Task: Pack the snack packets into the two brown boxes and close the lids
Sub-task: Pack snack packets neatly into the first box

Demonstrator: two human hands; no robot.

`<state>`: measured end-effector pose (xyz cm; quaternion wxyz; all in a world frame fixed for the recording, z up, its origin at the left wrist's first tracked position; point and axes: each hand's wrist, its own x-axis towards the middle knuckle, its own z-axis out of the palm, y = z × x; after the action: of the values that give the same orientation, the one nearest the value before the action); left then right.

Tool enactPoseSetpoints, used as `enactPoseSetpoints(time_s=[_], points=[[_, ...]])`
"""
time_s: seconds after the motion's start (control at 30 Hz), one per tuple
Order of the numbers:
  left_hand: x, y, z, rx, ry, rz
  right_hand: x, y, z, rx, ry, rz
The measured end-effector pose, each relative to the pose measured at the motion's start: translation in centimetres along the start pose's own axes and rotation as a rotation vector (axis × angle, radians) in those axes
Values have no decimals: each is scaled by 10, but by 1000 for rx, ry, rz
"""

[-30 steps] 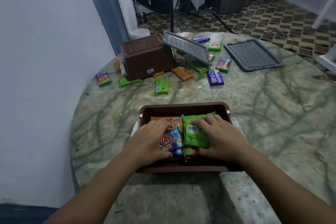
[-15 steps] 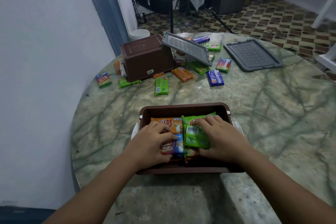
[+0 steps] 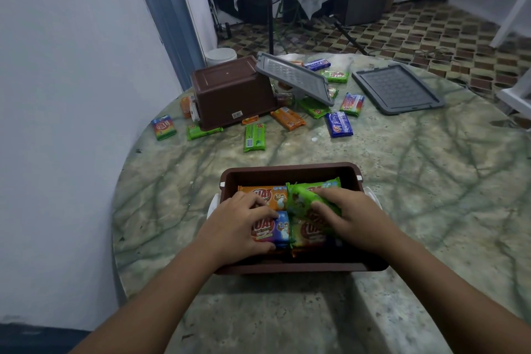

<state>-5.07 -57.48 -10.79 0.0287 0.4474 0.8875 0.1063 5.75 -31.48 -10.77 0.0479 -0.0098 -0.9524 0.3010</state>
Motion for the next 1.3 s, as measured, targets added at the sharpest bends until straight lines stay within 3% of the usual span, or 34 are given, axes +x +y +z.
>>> enactPoseSetpoints(time_s=[0.13, 0.6, 0.77, 0.93, 1.03, 1.2, 1.3], points=[[0, 0, 0, 0, -2, -7, 2, -1, -2, -23, -62, 38], [0, 1, -1, -15, -2, -10, 5, 0, -3, -22, -13, 33], [0, 2, -2, 6, 0, -12, 6, -3, -1, -156, -71, -46], [1, 0, 0, -12, -13, -9, 5, -5, -3, -131, -75, -16], [1, 0, 0, 9, -10, -8, 6, -10, -4, -44, -43, 53], [2, -1, 1, 8, 0, 3, 7, -19, -5, 398, 152, 241], [1, -2, 3, 1, 4, 4, 3, -22, -1, 440, 97, 263]])
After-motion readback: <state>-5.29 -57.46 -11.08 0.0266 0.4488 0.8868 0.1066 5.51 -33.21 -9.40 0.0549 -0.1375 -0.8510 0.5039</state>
